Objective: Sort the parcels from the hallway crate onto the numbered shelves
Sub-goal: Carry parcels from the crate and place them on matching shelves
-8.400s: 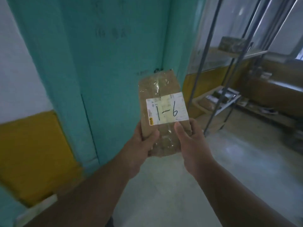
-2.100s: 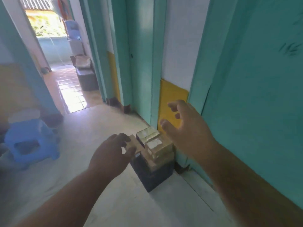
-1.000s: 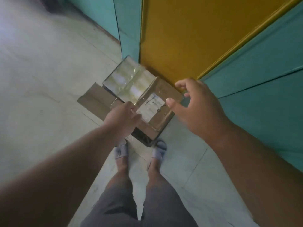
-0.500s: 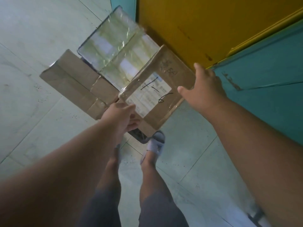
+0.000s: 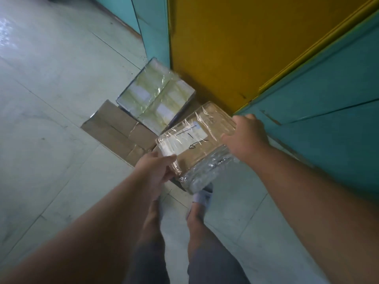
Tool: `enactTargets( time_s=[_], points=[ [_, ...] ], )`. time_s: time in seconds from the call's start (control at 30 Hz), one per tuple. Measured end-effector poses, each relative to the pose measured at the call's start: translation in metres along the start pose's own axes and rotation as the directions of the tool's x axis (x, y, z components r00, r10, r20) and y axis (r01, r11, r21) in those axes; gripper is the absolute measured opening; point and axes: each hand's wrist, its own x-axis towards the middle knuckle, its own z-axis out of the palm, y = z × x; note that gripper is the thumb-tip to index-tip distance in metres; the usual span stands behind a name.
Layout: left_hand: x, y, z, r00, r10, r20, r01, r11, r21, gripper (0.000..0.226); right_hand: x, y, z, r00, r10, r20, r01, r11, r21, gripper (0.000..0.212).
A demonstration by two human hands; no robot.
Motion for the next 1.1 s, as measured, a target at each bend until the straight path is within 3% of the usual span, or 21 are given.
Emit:
enactTargets(
  time_s=[0.1,0.2,0.3,0.5,0.63,0.77,0.93,1.1],
  points=[
    [-0.024,-0.004,0.0,1.0,0.01,-0.03,-0.007,0.995,0.103,0.033,-0.019,-0.003,-0.018,1.0,-0.022,-0.009,0.022,0.999,0.032,0.061],
    [-0.052,-0.009,-0.004,0.999,0.032,0.04,-0.028,0.996,-0.091,0.049,-0.036,-0.005,-0.042,0.994,-0.105,-0.014,0.106,0.992,0.071,0.074],
    [-0.085,-0.005,-0.019,0.996,0.073,0.058,-0.06,0.978,-0.198,0.071,-0.056,-0.013,-0.076,0.973,-0.227,-0.031,0.229,0.969,0.091,0.072],
    [-0.175,0.018,-0.044,0.986,0.153,0.065,-0.129,0.951,-0.281,0.075,-0.104,-0.044,-0.16,0.95,-0.294,-0.103,0.305,0.945,0.116,0.06],
    [-0.217,0.037,-0.054,0.972,0.219,0.089,-0.177,0.922,-0.343,0.076,-0.142,-0.058,-0.203,0.927,-0.298,-0.23,0.327,0.94,0.102,0.061],
    [-0.243,0.049,-0.066,0.924,0.35,0.152,-0.304,0.916,-0.26,0.063,-0.181,-0.079,-0.227,0.903,-0.245,-0.352,0.322,0.93,0.179,0.057],
    [-0.261,0.071,-0.097,0.897,0.36,0.257,-0.328,0.931,-0.159,0.059,-0.222,-0.097,-0.236,0.89,-0.113,-0.442,0.24,0.94,0.242,0.047],
    [-0.263,0.077,-0.116,0.849,0.362,0.386,-0.377,0.925,-0.037,0.066,-0.257,-0.112,-0.222,0.879,0.027,-0.476,0.111,0.96,0.259,0.052]
  ],
)
